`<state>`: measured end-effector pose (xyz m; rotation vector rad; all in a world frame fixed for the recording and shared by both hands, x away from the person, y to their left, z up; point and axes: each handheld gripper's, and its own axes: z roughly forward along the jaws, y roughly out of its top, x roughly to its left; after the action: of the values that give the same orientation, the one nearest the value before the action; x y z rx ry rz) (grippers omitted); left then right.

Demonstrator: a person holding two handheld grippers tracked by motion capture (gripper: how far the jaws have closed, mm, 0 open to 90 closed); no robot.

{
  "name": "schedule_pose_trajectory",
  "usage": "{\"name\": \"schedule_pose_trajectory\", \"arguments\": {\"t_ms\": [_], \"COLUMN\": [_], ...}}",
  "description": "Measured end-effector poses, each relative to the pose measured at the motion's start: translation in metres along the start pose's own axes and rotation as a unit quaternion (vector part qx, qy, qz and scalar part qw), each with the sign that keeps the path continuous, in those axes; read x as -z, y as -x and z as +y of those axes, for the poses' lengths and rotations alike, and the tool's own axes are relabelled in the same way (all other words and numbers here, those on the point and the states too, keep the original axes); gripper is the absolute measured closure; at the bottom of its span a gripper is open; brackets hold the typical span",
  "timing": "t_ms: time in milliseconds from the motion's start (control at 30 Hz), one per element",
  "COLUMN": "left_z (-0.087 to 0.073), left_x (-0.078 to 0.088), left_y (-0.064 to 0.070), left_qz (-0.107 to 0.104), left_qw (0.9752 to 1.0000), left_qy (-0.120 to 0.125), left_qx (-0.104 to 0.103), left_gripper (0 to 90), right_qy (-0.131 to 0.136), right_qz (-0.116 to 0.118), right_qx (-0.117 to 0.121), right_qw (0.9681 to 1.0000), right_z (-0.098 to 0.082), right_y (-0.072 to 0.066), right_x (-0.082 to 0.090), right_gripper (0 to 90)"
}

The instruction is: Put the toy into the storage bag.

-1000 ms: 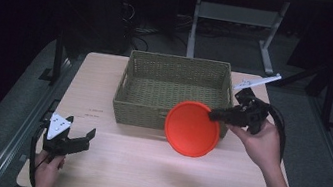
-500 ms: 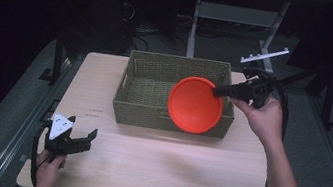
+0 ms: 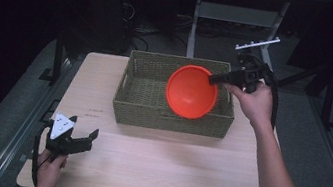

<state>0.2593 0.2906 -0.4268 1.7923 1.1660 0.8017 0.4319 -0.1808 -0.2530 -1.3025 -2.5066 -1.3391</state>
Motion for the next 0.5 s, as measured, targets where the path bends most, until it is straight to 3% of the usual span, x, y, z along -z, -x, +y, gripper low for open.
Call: {"name": "schedule_pose_trajectory", "arguments": {"t_ms": [500], "left_z": [-0.001], "left_x": [0.001], "left_y": [-0.001], "left_qz": [0.001], "left_qw": [1.0000], "left_qy": [-0.001], "left_qx": [-0.001], "left_gripper": [12.8], "right_qy": [0.004], "right_qz": [0.000], "right_qx": [-0.040], "right_qw": [0.9992], "right_z": [0.007], "right_y": [0.029], "right_x": [-0.013], "right_gripper": [82.3]}}
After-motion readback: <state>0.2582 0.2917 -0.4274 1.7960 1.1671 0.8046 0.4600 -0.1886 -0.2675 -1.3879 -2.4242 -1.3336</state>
